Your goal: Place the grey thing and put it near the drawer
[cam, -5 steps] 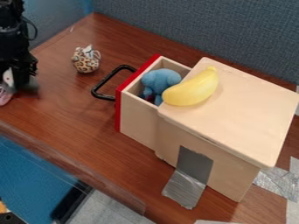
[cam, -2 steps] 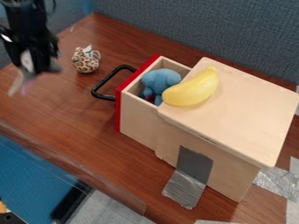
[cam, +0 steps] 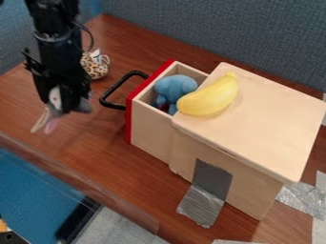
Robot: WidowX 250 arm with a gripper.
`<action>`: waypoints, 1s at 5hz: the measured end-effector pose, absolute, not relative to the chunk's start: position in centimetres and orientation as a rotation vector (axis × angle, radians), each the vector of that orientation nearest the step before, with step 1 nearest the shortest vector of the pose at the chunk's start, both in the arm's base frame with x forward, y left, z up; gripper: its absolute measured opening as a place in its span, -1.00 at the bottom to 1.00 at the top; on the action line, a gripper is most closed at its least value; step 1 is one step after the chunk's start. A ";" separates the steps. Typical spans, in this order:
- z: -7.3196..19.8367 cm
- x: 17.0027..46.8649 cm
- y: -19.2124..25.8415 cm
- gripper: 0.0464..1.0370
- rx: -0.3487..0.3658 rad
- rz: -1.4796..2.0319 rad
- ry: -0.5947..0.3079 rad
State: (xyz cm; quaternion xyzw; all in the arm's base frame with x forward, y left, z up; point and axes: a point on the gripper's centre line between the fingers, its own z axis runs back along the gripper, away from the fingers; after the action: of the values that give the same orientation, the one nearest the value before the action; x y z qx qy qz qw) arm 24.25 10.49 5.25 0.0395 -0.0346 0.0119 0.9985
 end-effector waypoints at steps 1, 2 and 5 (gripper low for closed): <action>4.3 23.7 8.9 -0.03 0.071 -0.034 -0.054; 3.9 23.3 8.4 0.09 0.069 -0.071 -0.035; 5.3 22.7 7.9 0.93 0.087 -0.090 -0.059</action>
State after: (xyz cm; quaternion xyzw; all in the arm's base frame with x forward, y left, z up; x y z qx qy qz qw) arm 22.75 7.85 5.33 0.0433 -0.0296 -0.0448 0.9976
